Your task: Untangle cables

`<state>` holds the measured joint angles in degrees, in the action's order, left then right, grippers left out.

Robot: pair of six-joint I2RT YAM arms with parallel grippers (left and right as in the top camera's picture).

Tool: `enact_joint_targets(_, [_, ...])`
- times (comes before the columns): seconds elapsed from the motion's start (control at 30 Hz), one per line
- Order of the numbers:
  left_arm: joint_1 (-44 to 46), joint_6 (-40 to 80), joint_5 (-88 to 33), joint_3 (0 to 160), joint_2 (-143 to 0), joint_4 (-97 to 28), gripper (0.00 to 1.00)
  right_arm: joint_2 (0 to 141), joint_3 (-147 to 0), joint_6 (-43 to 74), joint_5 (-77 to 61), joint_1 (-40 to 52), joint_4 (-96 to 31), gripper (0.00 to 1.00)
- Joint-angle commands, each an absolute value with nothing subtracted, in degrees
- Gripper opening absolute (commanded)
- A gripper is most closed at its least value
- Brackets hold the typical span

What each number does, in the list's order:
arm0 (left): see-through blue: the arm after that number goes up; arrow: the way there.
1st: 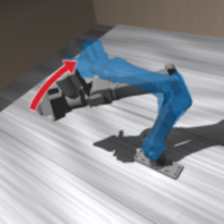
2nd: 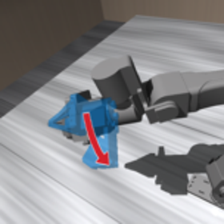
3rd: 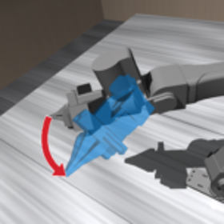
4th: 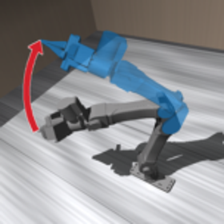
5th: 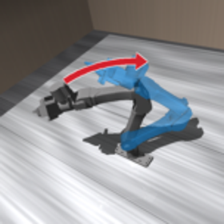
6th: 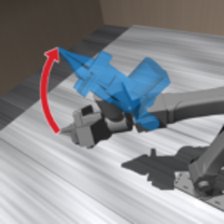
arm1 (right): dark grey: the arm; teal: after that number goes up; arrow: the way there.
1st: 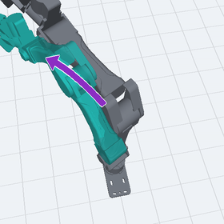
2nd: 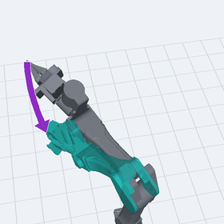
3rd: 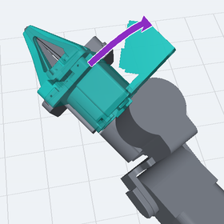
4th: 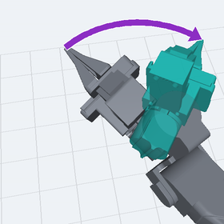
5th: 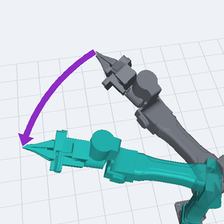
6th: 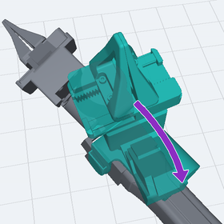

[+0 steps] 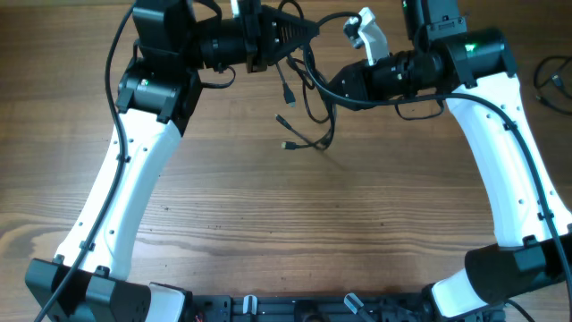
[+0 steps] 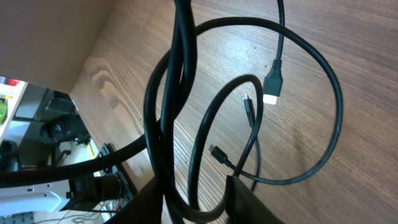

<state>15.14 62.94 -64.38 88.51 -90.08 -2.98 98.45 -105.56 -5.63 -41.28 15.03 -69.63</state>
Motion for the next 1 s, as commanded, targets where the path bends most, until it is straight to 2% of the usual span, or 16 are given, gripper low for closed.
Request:
enact_joint_targets(0.0, [14.83, 63.53, -64.47, 89.69, -88.86, -2.55, 0.04, 99.88, -105.30, -5.37, -40.66, 15.16, -68.12, 0.21])
enact_joint_targets(0.23, [14.87, 63.48, -64.47, 89.69, -88.86, -2.55, 0.04, 100.03, -105.30, -5.65, -40.69, 15.16, -66.39, 0.04])
enact_joint_targets(0.33, [14.87, 60.77, -64.42, 89.69, -88.88, -4.05, 0.04, 99.81, -105.34, -5.80, -40.71, 14.61, -65.32, 0.04])
enact_joint_targets(0.4, [14.87, 51.77, -63.66, 89.69, -88.88, -9.10, 0.04, 98.80, -105.84, -5.72, -40.69, 13.06, -65.10, 0.04])
enact_joint_targets(0.53, [14.81, 40.53, -43.99, 89.69, -88.88, -30.70, 0.04, 93.60, -106.85, -2.52, -40.64, 5.87, -65.08, 0.04])
enact_joint_targets(0.67, [14.90, 34.70, -19.75, 89.58, -88.92, -43.99, 0.04, 86.41, -106.85, 2.66, -40.32, -4.78, -65.01, 0.04])
enact_joint_targets(0.77, [14.87, 34.70, -7.44, 89.58, -88.99, -50.72, 0.04, 81.36, -106.85, 7.01, -40.32, -14.04, -64.34, 0.04])
enact_joint_targets(0.87, [14.87, 34.30, -2.79, 89.58, -88.99, -53.95, 0.04, 78.22, -106.85, 9.61, -40.32, -20.23, -64.12, 0.04])
enact_joint_targets(0.97, [14.87, 28.42, -1.19, 89.56, -89.03, -55.16, 0.04, 76.84, -106.83, 11.97, -40.27, -23.79, -64.01, 0.04])
